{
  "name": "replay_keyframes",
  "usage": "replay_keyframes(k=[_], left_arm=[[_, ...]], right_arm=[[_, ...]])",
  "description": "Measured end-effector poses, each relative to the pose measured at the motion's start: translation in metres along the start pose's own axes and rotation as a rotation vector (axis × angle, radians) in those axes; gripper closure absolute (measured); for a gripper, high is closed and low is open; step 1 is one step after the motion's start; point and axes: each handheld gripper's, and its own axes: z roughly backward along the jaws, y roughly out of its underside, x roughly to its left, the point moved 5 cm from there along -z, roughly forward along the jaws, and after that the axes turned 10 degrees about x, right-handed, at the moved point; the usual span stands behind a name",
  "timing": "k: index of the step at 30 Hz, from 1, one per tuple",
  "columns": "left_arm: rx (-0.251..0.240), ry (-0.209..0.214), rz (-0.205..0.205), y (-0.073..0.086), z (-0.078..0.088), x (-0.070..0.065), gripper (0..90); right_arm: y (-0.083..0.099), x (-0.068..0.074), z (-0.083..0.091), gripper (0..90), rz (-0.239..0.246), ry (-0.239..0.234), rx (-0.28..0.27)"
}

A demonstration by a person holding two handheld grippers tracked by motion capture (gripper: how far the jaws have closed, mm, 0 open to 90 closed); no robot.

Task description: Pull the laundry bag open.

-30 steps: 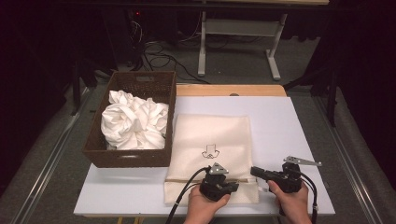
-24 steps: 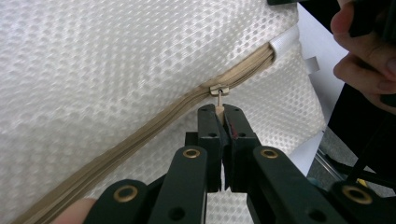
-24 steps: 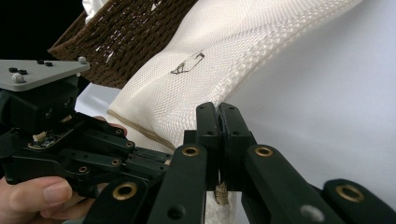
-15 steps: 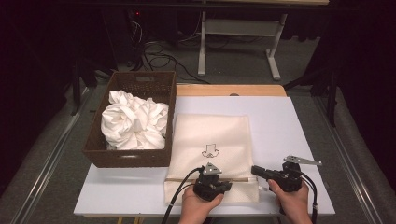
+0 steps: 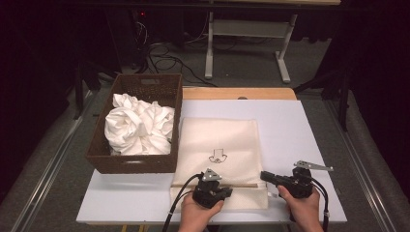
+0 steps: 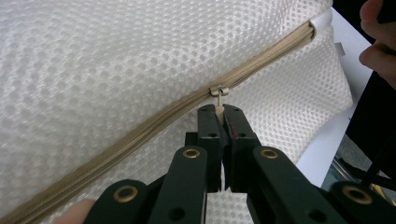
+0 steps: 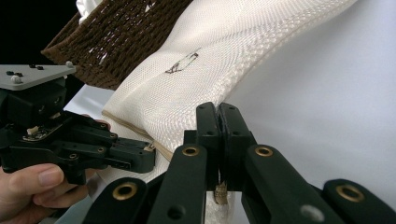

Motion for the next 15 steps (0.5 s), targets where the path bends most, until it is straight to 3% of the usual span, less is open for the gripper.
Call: replay_keyframes(k=[15], left_arm=[[0.005, -0.024, 0.01, 0.01, 0.011, 0.011, 86.9]], right_arm=[[0.0, -0.001, -0.001, 89.4, 0.0, 0.004, 0.003]])
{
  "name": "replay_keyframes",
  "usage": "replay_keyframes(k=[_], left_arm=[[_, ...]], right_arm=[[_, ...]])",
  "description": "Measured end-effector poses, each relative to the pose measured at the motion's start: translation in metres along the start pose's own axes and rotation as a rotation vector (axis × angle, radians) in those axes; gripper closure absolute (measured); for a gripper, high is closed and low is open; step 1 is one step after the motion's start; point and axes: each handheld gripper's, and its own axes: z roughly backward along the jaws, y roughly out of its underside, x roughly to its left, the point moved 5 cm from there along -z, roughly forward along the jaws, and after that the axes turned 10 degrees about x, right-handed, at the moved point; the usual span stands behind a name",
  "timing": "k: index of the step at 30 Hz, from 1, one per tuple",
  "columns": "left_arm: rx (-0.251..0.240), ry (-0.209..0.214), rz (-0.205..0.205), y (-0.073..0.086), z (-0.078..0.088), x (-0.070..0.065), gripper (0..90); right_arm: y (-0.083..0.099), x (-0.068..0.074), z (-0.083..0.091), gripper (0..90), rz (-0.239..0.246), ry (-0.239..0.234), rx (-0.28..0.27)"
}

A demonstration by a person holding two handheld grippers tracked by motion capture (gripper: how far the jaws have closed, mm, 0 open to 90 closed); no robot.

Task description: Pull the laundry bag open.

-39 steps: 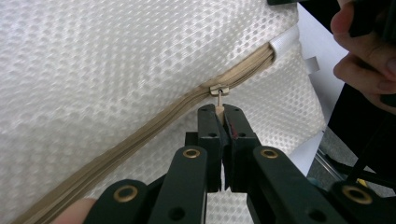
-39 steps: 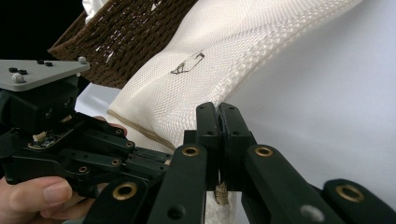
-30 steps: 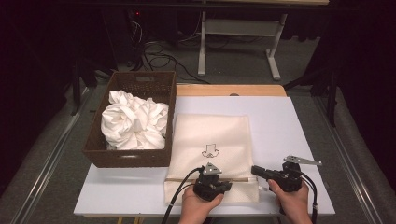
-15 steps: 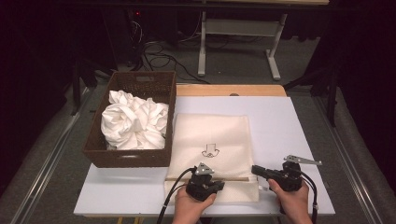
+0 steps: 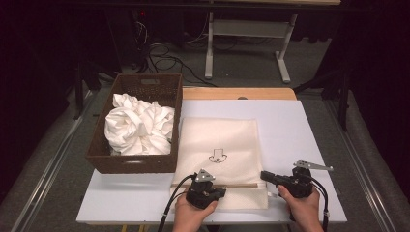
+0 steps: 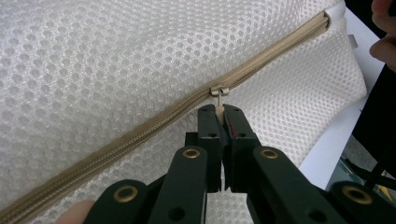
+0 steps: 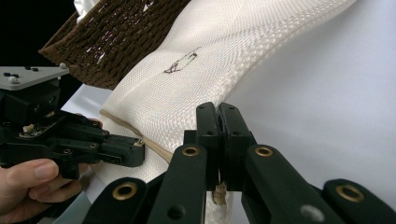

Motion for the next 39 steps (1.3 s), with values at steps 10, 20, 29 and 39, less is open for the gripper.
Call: replay_keyframes(k=[10, 20, 29, 39], left_arm=[[-0.005, -0.014, 0.013, 0.006, 0.007, 0.008, 86.9], [-0.001, -0.04, 0.021, 0.013, 0.017, 0.018, 86.9], [-0.008, -0.061, 0.045, 0.021, 0.028, 0.028, 86.9], [-0.012, -0.084, 0.061, 0.027, 0.039, 0.039, 86.9]], right_arm=[[-0.001, -0.001, -0.001, 89.4, 0.005, 0.007, -0.002], [-0.002, -0.002, -0.002, 89.4, 0.002, 0.007, -0.002], [-0.002, -0.003, -0.001, 89.4, -0.001, 0.012, -0.004], [-0.003, -0.004, -0.001, 89.4, -0.008, 0.016, -0.006]])
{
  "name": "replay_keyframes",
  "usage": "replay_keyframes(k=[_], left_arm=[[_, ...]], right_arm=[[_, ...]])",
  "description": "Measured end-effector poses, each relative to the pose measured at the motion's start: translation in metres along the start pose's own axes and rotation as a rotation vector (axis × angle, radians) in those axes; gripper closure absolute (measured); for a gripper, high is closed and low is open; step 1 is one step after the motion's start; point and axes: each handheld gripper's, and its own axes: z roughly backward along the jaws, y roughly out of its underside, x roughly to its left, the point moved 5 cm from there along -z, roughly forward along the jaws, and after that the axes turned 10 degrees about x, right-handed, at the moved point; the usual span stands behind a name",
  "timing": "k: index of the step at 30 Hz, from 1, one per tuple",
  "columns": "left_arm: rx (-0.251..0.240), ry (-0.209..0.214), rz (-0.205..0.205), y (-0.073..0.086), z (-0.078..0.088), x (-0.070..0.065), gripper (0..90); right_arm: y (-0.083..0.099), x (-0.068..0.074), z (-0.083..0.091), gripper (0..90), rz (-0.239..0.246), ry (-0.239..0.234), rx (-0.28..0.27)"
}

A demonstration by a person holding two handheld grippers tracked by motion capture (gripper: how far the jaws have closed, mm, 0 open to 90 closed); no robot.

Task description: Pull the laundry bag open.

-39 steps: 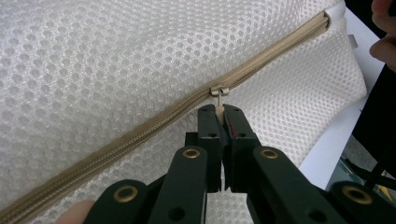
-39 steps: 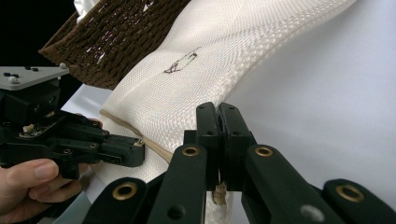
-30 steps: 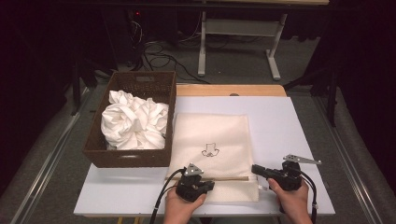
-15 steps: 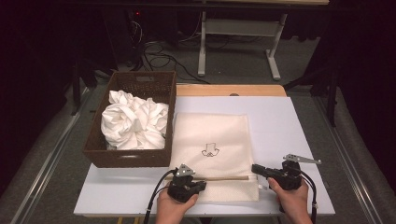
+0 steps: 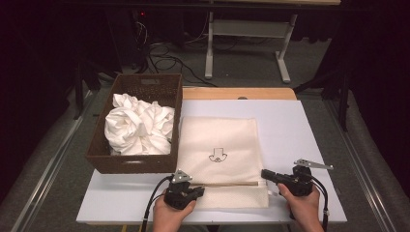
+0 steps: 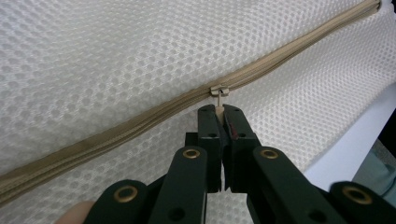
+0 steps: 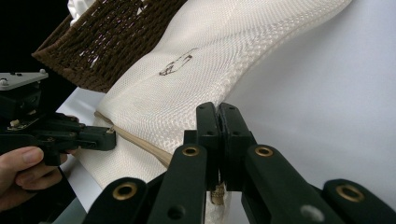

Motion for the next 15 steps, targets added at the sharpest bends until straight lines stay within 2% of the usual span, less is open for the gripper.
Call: replay_keyframes(k=[15], left_arm=[[-0.012, -0.022, 0.025, 0.006, 0.013, 0.015, 86.9]], right_arm=[[-0.001, -0.003, 0.0, 89.4, -0.001, 0.007, -0.004]])
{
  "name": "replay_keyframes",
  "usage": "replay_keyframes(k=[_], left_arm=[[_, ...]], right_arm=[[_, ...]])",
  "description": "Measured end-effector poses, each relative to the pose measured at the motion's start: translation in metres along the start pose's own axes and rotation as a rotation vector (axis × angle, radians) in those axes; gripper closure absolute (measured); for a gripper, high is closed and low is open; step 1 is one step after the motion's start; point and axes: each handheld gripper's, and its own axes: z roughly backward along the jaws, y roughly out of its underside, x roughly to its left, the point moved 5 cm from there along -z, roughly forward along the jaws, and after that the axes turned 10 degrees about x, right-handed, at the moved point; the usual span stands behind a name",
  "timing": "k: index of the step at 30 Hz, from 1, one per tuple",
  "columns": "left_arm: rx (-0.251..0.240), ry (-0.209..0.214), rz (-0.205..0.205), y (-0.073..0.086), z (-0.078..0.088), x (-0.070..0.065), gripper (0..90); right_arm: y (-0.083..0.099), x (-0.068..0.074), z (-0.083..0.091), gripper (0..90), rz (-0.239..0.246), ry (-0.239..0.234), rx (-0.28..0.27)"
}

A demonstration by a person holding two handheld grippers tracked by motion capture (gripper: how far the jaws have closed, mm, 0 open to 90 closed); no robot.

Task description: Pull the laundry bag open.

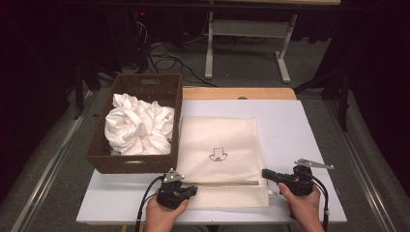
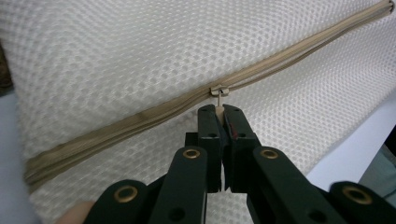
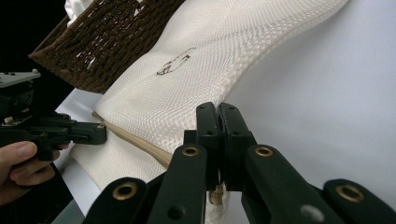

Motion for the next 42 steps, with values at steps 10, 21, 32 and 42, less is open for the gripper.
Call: replay_keyframes(k=[10, 21, 32, 42], left_arm=[[-0.012, -0.019, 0.026, 0.004, 0.011, 0.012, 86.9], [-0.025, -0.041, 0.055, 0.011, 0.023, 0.027, 86.9], [-0.039, -0.056, 0.081, 0.018, 0.036, 0.041, 86.9], [-0.04, -0.059, 0.085, 0.023, 0.042, 0.048, 86.9]], right_arm=[[-0.002, -0.004, 0.0, 89.5, -0.003, 0.009, -0.007], [-0.003, -0.007, 0.001, 89.5, -0.013, 0.014, -0.011], [-0.003, -0.008, 0.001, 89.5, -0.011, 0.016, -0.012], [-0.003, -0.009, -0.001, 89.6, -0.001, 0.028, 0.0]])
